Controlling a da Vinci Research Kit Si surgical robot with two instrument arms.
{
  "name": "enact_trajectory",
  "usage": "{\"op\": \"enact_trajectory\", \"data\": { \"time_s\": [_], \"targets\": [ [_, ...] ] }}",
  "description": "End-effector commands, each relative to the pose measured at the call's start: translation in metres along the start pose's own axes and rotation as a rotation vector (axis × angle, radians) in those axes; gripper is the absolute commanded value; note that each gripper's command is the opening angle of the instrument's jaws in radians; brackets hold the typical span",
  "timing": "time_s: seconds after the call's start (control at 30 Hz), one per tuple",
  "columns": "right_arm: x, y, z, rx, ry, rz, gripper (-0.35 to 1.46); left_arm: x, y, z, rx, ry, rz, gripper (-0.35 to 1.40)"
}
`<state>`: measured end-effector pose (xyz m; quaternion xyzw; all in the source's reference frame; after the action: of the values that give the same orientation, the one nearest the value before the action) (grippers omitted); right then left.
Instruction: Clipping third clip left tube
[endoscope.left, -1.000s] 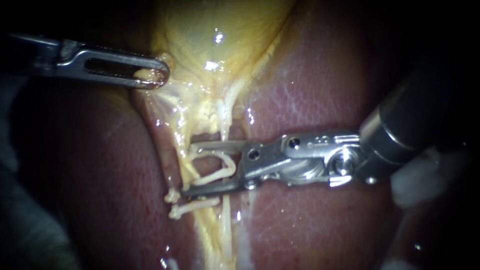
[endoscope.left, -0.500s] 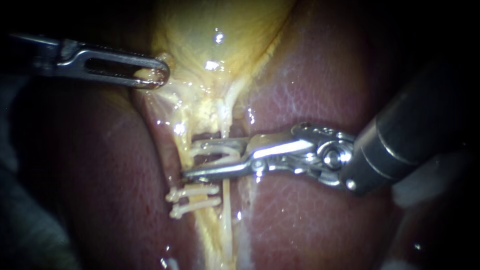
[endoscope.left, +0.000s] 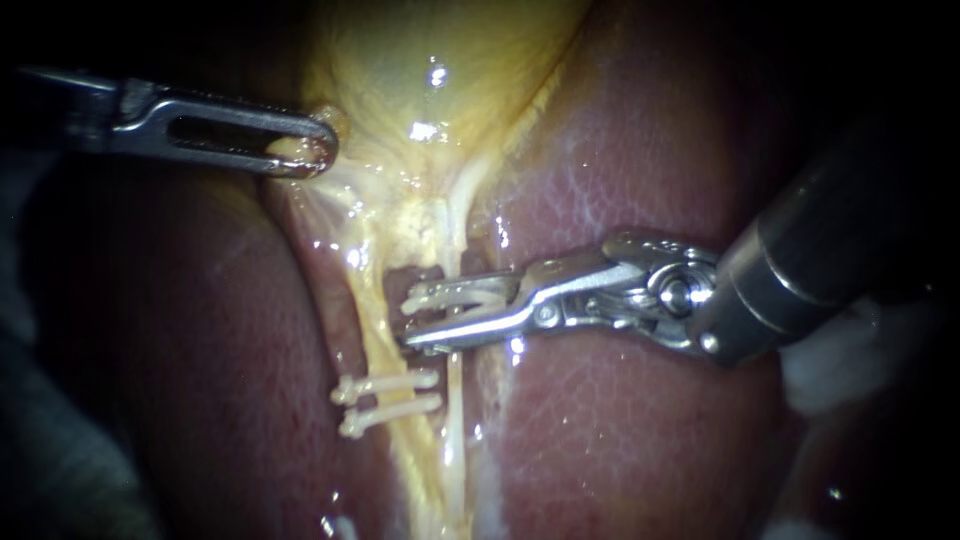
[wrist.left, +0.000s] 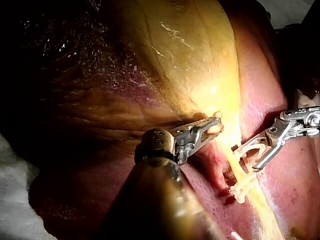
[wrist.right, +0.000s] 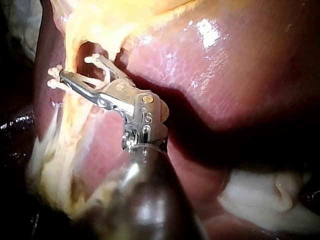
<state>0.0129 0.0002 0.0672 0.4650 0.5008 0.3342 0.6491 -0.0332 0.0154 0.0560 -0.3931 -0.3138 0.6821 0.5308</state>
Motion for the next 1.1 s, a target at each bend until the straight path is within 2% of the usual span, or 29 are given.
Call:
{"op": "enact_trajectory", "data": {
  "time_s": [0.03,0.27,0.47,0.7,0.83,1.1],
  "targets": [
    [-0.0004,0.0005,0.0000,0.005,-0.006,-0.006,0.50,0.0000,0.0000,0.0000,0.000,0.000,0.000,-0.35],
    [-0.0015,0.0029,-0.0004,0.015,-0.020,-0.021,0.50,0.0000,0.0000,0.0000,0.000,0.000,0.000,-0.35],
    [-0.0018,0.0038,-0.0004,0.020,-0.012,-0.020,0.50,0.0000,0.0000,0.0000,0.000,0.000,0.000,-0.35],
    [-0.0016,0.0036,0.0006,0.062,0.006,-0.014,0.50,0.0000,0.0000,0.0001,0.001,0.000,0.000,-0.35],
    [-0.0015,0.0031,0.0017,0.091,0.003,-0.014,0.50,0.0000,0.0000,0.0001,0.001,0.000,0.000,-0.35],
    [-0.0011,0.0021,0.0042,0.124,0.031,-0.019,0.50,0.0000,0.0000,0.0001,0.001,0.000,0.000,-0.35]
  ]
}}
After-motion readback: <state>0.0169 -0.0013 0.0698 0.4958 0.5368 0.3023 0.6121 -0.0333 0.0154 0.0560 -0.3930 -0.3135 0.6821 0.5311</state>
